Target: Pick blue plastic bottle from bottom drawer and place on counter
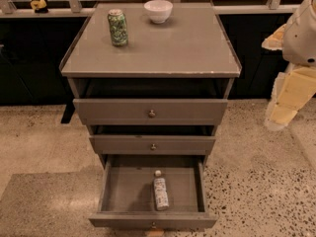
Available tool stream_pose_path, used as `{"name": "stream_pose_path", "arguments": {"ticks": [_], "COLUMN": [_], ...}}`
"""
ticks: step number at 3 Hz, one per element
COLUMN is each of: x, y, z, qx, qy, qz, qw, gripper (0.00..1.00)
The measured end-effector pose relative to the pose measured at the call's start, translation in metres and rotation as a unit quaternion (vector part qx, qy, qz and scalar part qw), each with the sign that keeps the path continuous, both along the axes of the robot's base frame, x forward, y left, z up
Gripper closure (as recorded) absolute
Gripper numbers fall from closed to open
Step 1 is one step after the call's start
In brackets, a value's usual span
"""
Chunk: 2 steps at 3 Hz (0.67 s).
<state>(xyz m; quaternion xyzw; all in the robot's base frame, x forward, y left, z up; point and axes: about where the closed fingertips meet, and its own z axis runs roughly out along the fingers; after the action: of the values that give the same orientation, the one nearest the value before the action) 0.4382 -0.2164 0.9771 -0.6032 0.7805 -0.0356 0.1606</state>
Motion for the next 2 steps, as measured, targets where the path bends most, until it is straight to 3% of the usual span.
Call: {"name": "stream_pose_path", "arguments": {"ticks": [1, 2], "x": [-0.006, -0.018], "y": [-0.002, -0.019], "z": [-0.009, -0.053], "qx": [0.004, 0.038], "qy": [-0.001, 0.013], "qz": [0.002, -0.005], "qw": [1.0, 0.9992], "gripper": [0.0, 0.0]}}
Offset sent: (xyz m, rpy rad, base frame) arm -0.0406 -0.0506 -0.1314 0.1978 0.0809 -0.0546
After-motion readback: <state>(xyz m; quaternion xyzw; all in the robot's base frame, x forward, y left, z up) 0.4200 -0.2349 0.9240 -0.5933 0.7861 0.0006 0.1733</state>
